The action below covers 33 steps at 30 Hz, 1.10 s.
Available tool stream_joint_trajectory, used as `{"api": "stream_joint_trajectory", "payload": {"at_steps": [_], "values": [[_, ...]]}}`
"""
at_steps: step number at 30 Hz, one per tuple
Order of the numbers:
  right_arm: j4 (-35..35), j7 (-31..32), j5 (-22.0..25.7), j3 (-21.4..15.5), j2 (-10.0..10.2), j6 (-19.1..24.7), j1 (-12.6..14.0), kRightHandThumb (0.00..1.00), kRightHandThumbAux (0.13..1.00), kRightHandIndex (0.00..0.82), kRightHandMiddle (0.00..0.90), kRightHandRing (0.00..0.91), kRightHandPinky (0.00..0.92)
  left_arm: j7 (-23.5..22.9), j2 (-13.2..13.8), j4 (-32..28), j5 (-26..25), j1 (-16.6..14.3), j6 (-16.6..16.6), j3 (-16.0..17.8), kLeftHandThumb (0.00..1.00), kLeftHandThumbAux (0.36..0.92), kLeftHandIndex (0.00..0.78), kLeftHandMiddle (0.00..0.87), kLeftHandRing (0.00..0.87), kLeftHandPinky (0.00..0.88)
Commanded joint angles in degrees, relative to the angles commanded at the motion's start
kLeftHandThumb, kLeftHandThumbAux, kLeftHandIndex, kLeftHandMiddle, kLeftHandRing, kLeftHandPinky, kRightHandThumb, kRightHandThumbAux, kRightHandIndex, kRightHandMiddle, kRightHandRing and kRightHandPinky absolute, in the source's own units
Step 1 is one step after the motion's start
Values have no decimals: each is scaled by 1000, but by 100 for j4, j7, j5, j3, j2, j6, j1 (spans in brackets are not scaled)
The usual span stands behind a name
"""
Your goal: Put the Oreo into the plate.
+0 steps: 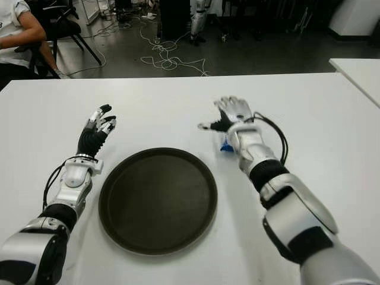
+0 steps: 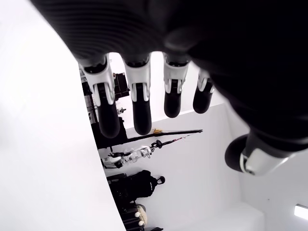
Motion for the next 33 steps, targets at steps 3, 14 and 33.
{"api": "stream_joint_trajectory", "payload": {"at_steps": [3, 14, 33], "values": [[-438, 146, -13, -48, -112, 155, 134, 106, 217, 0, 0, 0, 0, 5, 7, 30, 2, -13, 0, 3, 615, 464, 64, 119, 139, 195], [-537, 333, -55, -113, -65, 465, 199, 92, 233, 0, 0, 0, 0, 21, 18, 36, 24, -21, 25, -11, 633, 469, 71, 115, 146, 214], [635, 536, 9, -164, 306, 350, -55, 101, 257, 0, 0, 0, 0, 77, 38, 16, 60, 0, -5, -35, 635, 465, 79, 121, 149, 214]]}}
